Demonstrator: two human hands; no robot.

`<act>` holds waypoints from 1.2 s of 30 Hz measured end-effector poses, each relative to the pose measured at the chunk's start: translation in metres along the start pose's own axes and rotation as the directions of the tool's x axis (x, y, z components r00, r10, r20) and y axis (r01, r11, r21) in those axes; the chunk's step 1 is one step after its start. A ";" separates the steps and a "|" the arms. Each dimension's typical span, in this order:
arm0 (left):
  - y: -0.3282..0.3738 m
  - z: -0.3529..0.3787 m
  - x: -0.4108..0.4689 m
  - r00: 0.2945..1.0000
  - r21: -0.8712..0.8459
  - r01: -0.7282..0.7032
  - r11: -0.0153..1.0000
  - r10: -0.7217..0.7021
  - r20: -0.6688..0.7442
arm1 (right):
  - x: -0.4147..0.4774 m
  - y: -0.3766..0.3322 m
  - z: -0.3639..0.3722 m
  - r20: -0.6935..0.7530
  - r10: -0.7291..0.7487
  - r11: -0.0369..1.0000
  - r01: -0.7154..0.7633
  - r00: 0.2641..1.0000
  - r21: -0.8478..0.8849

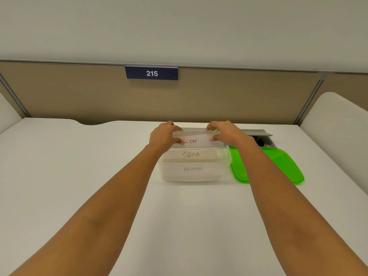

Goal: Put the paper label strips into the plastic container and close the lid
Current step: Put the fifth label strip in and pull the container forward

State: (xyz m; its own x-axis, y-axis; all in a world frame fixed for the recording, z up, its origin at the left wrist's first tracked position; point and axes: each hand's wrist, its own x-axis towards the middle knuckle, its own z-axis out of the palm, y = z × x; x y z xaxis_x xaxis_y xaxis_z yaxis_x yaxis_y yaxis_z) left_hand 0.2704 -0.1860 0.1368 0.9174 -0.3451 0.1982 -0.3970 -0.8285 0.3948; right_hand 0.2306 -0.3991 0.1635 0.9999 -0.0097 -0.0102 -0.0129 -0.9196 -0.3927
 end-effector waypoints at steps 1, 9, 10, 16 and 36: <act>0.000 0.004 0.003 1.000 0.012 0.007 1.000 -0.007 0.012 | 0.004 0.003 0.003 0.008 0.001 1.000 -0.001 1.000 -0.005; -0.006 0.031 0.016 0.994 0.066 0.044 0.997 -0.050 0.094 | 0.024 0.018 0.025 0.077 0.008 0.996 -0.001 0.997 -0.093; -0.007 0.033 0.017 0.993 0.070 0.050 0.996 -0.058 0.102 | 0.025 0.019 0.028 0.089 0.011 0.995 -0.001 0.996 -0.105; -0.011 0.044 0.018 0.982 0.092 0.090 0.992 -0.103 0.158 | 0.031 0.019 0.042 0.130 0.027 0.981 -0.002 0.991 -0.192; -0.014 0.057 0.020 0.971 0.219 0.032 0.975 -0.082 0.225 | 0.038 0.021 0.062 0.170 0.032 0.956 0.020 0.985 -0.294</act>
State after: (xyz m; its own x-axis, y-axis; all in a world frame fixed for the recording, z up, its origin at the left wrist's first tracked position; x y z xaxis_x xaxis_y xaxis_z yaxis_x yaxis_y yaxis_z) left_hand 0.2954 -0.2065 0.0844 0.9295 -0.3665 -0.0420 -0.3521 -0.9153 0.1954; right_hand 0.2680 -0.3938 0.0977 0.9835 0.0280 -0.1789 0.0091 -0.9944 -0.1053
